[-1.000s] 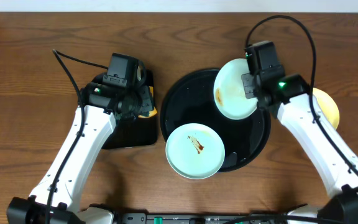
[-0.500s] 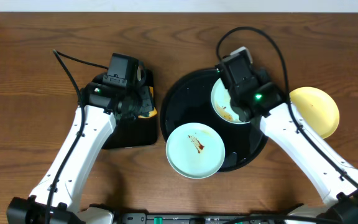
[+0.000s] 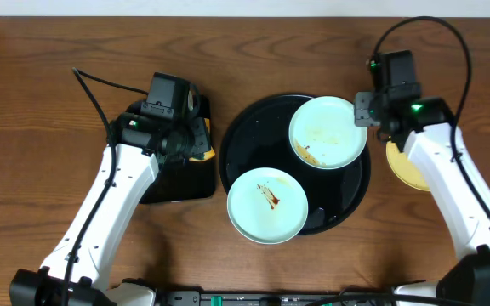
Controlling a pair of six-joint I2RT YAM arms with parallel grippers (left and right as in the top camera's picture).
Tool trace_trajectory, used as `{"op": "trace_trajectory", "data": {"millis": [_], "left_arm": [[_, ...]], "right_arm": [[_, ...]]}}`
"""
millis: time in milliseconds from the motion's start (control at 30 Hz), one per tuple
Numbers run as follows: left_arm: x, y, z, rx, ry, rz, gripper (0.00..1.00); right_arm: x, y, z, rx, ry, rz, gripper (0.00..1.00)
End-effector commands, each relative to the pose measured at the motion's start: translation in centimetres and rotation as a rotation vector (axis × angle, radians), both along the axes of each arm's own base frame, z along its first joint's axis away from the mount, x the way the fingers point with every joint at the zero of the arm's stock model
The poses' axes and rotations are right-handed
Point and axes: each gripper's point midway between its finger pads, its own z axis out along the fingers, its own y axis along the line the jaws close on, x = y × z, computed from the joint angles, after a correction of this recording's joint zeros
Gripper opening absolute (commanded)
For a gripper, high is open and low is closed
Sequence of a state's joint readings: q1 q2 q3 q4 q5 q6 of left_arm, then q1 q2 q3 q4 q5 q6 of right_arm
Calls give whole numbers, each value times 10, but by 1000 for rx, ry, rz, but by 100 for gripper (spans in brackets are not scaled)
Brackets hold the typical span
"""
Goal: Clean dirty plates on tray and stack at the side
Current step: 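Lift the light-blue plate with the right gripper toward the yellow plate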
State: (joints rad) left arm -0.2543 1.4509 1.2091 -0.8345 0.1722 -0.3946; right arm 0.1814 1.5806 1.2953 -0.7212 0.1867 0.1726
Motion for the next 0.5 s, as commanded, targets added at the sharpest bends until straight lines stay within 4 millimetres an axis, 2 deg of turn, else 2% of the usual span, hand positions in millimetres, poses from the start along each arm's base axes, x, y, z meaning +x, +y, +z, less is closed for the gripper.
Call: {"op": "trace_trajectory", "data": {"millis": [0, 333, 467], "left_arm": [[1, 4, 5, 14, -20, 2, 8], [1, 4, 5, 14, -20, 2, 8], [1, 4, 5, 14, -20, 2, 8]], "right_arm": [[4, 10, -24, 117, 77, 17, 33], [15, -10, -98, 99, 219, -54, 28], [16, -17, -111, 100, 238, -82, 28]]}}
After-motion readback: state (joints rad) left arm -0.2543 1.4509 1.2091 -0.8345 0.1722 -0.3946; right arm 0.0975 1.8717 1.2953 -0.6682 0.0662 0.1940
